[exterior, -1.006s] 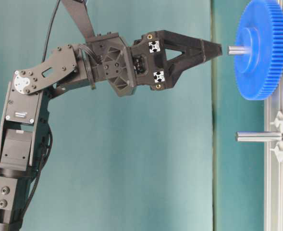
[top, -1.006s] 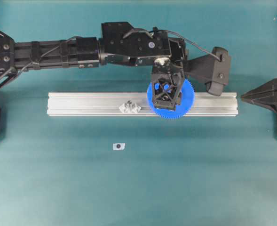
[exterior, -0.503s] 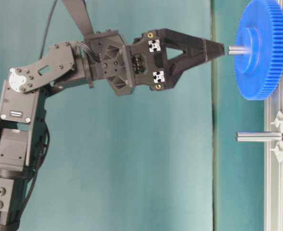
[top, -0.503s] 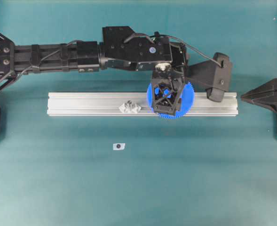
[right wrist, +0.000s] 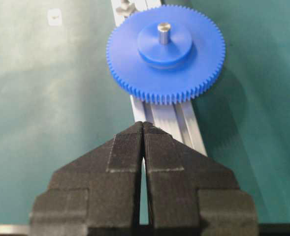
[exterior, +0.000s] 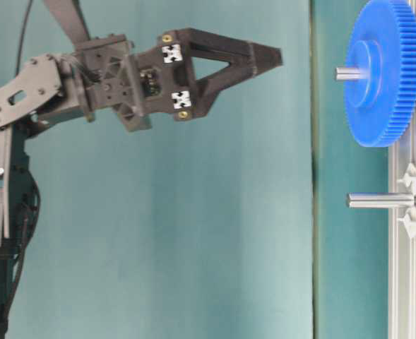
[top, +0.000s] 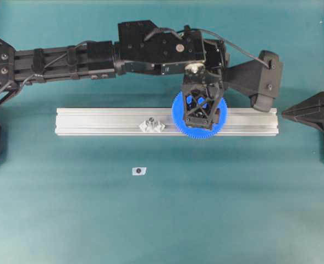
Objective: Find the location of the shaft and insert the large gear.
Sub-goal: 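Push the gear down onto the shaft with the left gripper, then open the left gripper and withdraw it upward from the gear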
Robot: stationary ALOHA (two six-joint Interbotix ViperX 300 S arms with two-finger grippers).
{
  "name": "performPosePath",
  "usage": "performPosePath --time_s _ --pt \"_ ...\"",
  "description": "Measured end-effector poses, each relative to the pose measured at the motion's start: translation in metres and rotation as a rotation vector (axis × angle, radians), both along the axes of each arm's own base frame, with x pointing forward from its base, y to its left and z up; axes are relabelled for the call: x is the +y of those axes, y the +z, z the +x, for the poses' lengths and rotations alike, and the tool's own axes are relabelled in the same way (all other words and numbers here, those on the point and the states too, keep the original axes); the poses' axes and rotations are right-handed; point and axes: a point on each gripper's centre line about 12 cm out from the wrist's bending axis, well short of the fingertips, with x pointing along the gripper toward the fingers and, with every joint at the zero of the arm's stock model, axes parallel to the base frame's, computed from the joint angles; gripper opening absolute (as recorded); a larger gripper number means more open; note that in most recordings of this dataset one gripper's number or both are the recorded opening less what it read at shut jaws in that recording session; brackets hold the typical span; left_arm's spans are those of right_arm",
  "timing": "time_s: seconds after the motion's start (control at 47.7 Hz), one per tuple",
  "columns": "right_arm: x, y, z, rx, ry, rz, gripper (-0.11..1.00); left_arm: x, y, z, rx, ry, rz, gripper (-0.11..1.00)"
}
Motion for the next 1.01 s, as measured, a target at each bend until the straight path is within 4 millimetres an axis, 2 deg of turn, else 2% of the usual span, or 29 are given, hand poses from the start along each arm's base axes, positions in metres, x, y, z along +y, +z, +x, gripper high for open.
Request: performPosePath --time_s 1.006 --pt "0.0000 0.0008 0.0002 -0.003 0.001 -0.002 -0.01 0.0011 -0.0005 -0.0041 0.033 0.041 -0.018 0.92"
